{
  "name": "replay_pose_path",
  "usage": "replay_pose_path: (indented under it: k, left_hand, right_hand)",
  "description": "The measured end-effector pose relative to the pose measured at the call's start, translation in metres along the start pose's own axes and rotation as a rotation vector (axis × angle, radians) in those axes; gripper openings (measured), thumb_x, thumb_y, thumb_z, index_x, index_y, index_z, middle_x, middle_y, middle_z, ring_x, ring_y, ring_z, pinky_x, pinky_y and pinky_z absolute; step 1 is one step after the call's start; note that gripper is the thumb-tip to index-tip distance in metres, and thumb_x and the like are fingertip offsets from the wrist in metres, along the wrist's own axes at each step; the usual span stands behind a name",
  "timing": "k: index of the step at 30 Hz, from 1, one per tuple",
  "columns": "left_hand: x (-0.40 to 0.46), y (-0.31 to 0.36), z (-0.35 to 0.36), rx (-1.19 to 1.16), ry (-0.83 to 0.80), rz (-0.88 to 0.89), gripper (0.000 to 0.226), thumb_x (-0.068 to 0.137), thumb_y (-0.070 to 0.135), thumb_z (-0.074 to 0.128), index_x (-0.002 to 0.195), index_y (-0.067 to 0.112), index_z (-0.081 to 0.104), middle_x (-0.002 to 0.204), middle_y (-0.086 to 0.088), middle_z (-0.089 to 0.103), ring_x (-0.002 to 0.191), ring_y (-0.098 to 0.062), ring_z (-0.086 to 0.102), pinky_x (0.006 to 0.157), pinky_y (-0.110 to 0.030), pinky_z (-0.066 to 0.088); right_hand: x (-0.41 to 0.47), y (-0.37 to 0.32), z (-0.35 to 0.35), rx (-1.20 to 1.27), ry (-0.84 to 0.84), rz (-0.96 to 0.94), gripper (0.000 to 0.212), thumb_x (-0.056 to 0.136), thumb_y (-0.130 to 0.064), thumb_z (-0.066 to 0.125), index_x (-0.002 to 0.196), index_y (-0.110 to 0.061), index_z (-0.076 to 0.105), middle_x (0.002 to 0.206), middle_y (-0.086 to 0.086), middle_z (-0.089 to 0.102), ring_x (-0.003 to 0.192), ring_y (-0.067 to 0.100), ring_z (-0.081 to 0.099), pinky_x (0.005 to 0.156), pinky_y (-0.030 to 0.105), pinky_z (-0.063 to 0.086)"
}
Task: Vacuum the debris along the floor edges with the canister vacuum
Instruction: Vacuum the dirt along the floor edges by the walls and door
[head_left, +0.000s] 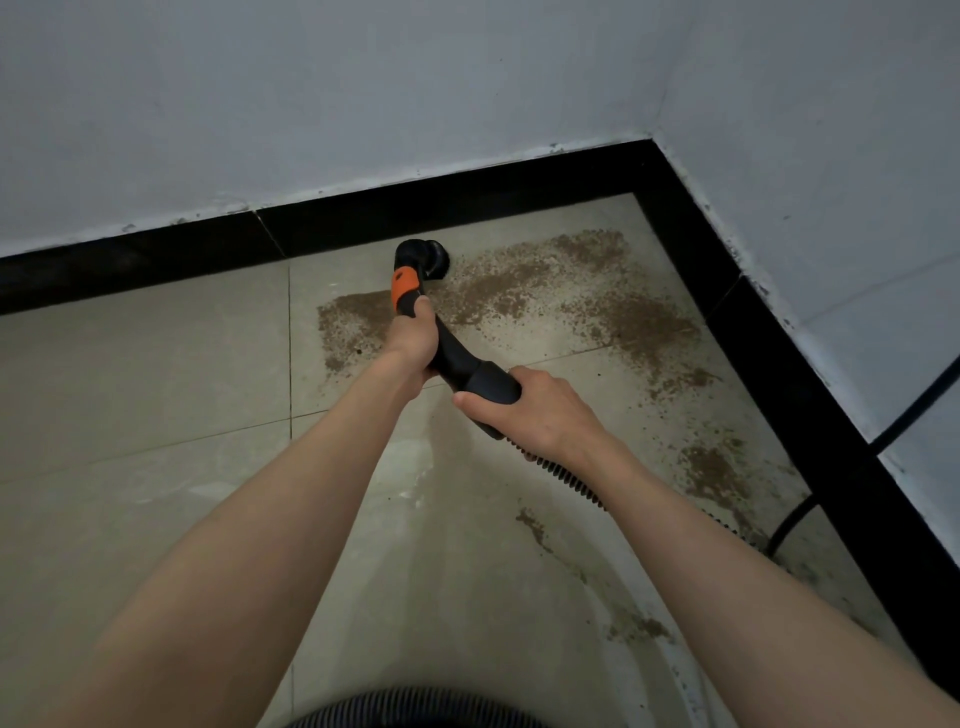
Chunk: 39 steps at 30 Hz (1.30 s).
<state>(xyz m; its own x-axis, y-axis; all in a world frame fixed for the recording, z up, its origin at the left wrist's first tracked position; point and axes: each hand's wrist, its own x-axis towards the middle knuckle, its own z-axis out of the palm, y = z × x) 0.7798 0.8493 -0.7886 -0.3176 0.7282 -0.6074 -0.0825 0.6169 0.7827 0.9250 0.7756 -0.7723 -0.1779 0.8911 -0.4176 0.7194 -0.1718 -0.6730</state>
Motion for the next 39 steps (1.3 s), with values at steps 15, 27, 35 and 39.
replay_pose_path:
  k: [15,27,35,39]
  left_hand:
    - [-0.003,-0.002,0.035,0.020,-0.052,0.027,0.052,0.102,0.040,0.032,0.137,0.002,0.036,0.118,-0.014,0.054,0.110,-0.031,0.055,0.093,-0.043,0.049]
    - [-0.003,0.007,0.067,0.053,-0.100,0.055,0.050,0.102,0.040,0.033,0.135,0.003,0.038,0.121,-0.014,0.054,0.111,-0.029,0.055,0.095,-0.043,0.049]
    - [0.000,0.009,0.092,0.084,-0.135,0.071,0.049,0.102,0.039,0.033,0.135,0.004,0.037,0.122,-0.015,0.054,0.112,-0.031,0.054,0.097,-0.046,0.048]
    - [0.003,0.013,0.106,0.107,-0.153,0.073,0.050,0.102,0.039,0.033,0.135,0.003,0.038,0.124,-0.015,0.053,0.114,-0.031,0.053,0.098,-0.046,0.047]
  right_hand:
    - [-0.008,0.022,-0.022,0.008,0.040,0.042,0.054,0.074,-0.073,0.060,0.089,-0.021,0.055,0.081,0.000,0.066,0.071,0.021,0.065,0.070,0.040,0.056]
    - [-0.005,0.037,-0.041,0.053,0.080,0.076,0.050,0.075,-0.071,0.061,0.087,-0.023,0.056,0.082,0.000,0.066,0.072,0.023,0.066,0.073,0.044,0.058]
    - [-0.006,0.049,-0.051,0.035,0.140,0.111,0.051,0.076,-0.072,0.060,0.089,-0.023,0.054,0.082,-0.001,0.062,0.072,0.019,0.063,0.062,0.033,0.050]
    - [-0.002,0.058,-0.056,0.069,0.150,0.128,0.052,0.073,-0.074,0.060,0.087,-0.025,0.054,0.082,0.000,0.064,0.070,0.022,0.065,0.066,0.038,0.056]
